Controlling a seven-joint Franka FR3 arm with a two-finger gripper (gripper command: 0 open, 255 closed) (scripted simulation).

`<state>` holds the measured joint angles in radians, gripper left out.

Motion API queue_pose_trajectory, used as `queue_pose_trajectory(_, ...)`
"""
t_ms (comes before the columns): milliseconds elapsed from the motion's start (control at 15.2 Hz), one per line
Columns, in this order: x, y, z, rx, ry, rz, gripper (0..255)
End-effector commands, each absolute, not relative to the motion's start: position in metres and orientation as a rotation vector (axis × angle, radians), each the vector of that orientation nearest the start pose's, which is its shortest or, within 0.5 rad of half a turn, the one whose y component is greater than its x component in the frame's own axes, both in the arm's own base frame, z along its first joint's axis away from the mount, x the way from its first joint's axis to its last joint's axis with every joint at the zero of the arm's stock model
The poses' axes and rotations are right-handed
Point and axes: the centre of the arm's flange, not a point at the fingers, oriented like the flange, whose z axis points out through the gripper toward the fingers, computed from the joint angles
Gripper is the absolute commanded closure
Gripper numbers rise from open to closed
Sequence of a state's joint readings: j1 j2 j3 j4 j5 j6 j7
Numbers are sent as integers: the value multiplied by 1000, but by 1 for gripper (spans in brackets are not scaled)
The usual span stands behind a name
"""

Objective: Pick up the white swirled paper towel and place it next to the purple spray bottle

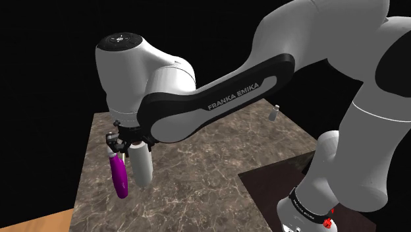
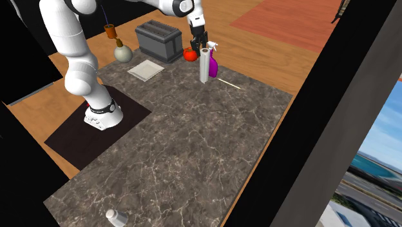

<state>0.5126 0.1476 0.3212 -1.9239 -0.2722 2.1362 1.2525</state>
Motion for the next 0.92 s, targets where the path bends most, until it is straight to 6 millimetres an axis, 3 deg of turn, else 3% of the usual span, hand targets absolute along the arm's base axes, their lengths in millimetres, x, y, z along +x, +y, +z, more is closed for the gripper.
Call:
queue_pose_trajectory(0,416,432,425,-3124,450,-318,255)
queue_pose_trajectory(264,416,432,425,-3124,450,-318,255)
queue_pose_trajectory(330,416,432,425,-3124,450,-318,0)
queue_pose_trajectory(660,416,432,425,-3124,450,-318,0)
queue_pose_trajectory(858,408,434,464,-3124,450,-318,0)
